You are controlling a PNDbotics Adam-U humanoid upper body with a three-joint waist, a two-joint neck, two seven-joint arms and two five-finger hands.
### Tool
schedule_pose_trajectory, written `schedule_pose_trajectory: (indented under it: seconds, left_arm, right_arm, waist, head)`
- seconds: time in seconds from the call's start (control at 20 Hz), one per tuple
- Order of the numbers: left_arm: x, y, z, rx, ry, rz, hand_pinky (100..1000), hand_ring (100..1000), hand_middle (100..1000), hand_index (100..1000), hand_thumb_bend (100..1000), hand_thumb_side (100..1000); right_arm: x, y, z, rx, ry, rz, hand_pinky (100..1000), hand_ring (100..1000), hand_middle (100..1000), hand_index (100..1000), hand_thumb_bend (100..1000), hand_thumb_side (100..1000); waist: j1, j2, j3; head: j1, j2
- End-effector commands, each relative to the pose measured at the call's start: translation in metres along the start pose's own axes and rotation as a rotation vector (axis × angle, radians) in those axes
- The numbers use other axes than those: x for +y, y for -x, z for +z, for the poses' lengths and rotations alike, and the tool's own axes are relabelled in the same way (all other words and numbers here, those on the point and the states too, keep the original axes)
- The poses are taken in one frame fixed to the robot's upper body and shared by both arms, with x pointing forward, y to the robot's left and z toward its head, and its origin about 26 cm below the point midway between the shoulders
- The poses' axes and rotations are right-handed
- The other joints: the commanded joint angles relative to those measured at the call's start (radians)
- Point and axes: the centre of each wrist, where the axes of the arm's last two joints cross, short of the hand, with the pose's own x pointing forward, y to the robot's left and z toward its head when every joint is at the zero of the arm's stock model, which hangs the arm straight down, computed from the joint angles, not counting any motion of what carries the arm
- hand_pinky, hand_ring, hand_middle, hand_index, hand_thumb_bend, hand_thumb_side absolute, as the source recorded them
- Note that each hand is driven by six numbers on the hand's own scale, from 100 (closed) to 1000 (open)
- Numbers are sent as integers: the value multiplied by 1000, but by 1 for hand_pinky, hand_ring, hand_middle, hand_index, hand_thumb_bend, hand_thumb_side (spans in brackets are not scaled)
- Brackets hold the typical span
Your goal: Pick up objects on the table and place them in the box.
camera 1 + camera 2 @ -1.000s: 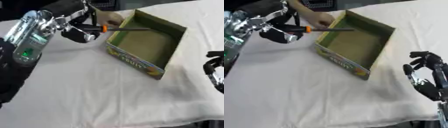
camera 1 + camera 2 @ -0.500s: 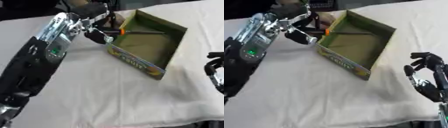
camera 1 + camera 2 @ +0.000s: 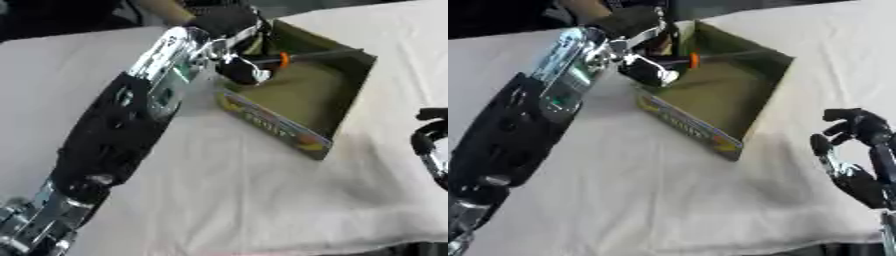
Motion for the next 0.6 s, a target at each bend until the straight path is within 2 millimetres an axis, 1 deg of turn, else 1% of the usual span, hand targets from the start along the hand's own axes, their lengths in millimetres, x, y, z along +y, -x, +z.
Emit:
schedule_pose_trajectory:
  seconds: [0.05,0.15,0.2,0.4,0.6]
  left_arm:
    - [16,-19,-12,-58,-91,-27,480,637,732,776,716,715]
    - [18,-29,-16,-92,-120,-26,537,703,775,800,807,755]
    - [20,-33,-17,-108,-134,-24,550,717,786,808,828,761]
    - [25,-44,-17,-157,-167,-30,575,734,789,812,839,770]
    - [31,-49,-12,-196,-174,-39,582,737,788,813,825,775]
  right_arm:
    - [-3,-4,0,-19,-4,6,510,589,667,784,424,674]
    - [-2,-4,0,-19,-4,4,510,589,667,784,422,675]
    - [-2,-4,0,-19,-4,4,510,589,667,784,423,675]
    - [-3,-4,-1,-20,-4,4,510,589,666,784,422,674]
    - [-3,-4,0,-18,-1,6,510,589,667,785,421,674]
  waist:
    - [-8,-19,-5]
    - [-8,-20,-8]
    - [-8,-20,-10]
    - [-6,-20,-12]
    - [-5,-21,-10]
  head:
    - [22,-3]
    - [31,-3]
    - [35,-3]
    - [39,-3]
    - [38,-3]
